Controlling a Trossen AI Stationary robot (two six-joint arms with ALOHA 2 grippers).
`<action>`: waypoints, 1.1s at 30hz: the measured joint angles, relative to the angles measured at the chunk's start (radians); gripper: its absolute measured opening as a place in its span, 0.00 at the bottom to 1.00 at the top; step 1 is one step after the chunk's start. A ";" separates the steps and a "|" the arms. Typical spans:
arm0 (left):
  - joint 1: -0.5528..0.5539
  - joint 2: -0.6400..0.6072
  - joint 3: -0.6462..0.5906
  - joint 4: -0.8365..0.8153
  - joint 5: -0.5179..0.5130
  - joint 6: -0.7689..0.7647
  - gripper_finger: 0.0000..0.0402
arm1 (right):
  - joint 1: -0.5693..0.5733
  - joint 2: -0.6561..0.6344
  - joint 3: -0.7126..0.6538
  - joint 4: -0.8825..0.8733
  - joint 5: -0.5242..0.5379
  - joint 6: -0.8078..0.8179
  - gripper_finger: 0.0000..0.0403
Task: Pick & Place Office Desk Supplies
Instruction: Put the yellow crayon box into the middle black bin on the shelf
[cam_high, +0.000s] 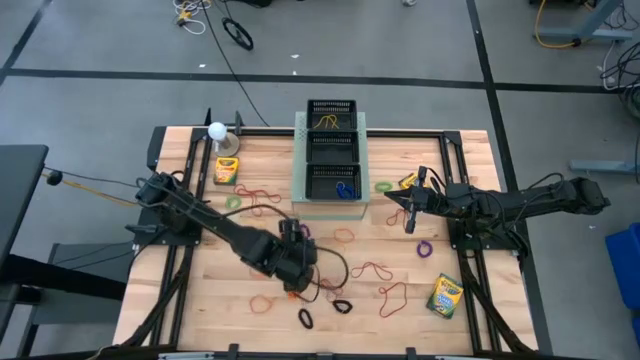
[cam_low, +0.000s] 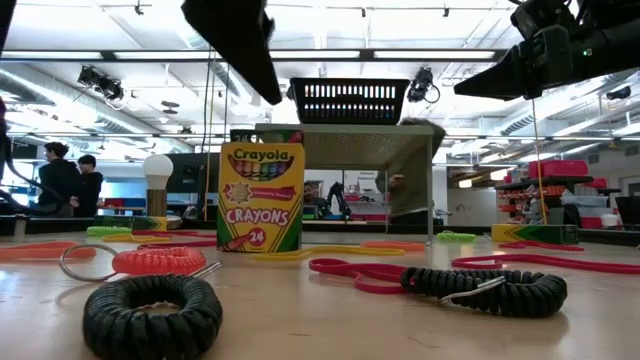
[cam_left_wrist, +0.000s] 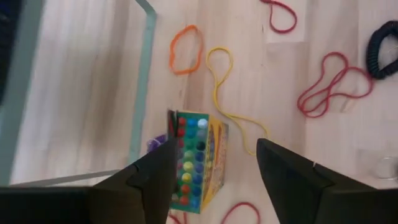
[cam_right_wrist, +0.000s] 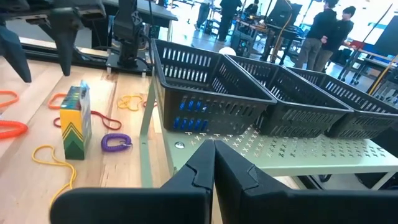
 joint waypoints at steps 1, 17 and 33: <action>0.012 0.000 0.004 0.000 0.030 0.007 0.58 | 0.000 0.000 0.000 0.000 0.000 0.000 0.03; 0.133 -0.001 -0.027 -0.077 0.207 0.105 0.66 | 0.000 0.000 0.000 0.000 -0.005 -0.015 0.03; 0.144 -0.001 -0.135 0.026 0.268 0.077 0.29 | 0.000 0.000 0.000 0.000 -0.011 -0.022 0.03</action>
